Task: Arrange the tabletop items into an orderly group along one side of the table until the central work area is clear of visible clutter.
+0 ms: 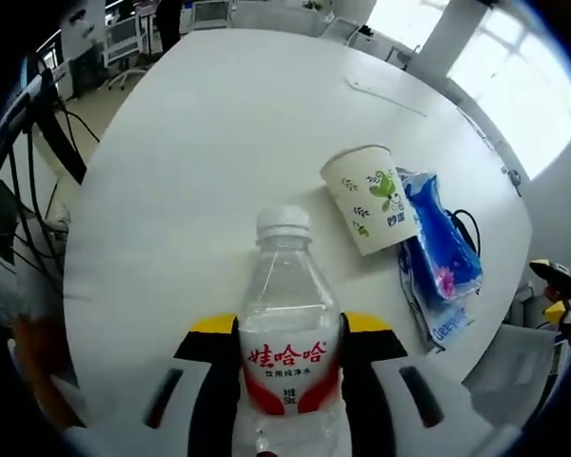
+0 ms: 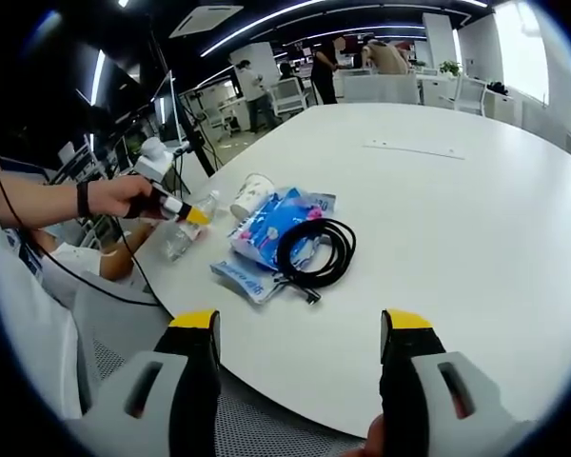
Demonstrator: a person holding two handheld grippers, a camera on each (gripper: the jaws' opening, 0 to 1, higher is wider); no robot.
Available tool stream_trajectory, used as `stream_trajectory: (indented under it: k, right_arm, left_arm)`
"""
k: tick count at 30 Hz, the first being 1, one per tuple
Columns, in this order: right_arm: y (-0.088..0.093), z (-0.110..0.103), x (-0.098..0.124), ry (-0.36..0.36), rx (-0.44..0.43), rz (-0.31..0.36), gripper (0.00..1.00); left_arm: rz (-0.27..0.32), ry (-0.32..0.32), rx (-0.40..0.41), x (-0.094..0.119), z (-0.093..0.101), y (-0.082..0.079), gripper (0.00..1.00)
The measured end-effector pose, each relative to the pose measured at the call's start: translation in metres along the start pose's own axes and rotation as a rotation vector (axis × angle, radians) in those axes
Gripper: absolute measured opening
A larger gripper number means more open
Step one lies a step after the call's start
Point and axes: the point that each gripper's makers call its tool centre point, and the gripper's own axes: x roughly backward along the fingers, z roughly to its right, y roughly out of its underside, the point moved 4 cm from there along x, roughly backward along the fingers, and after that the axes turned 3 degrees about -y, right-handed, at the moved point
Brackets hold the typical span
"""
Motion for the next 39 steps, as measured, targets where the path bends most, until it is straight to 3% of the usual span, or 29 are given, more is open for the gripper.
stream_trajectory:
  k: [22, 39]
  right_arm:
    - [-0.002, -0.002, 0.002, -0.004, 0.005, 0.016, 0.68]
    - [-0.004, -0.004, 0.003, -0.006, 0.007, 0.027, 0.68]
  left_arm:
    - [0.089, -0.006, 0.004, 0.025, 0.003, -0.015, 0.39]
    - [0.135, -0.015, 0.002, 0.039, 0.002, -0.014, 0.39]
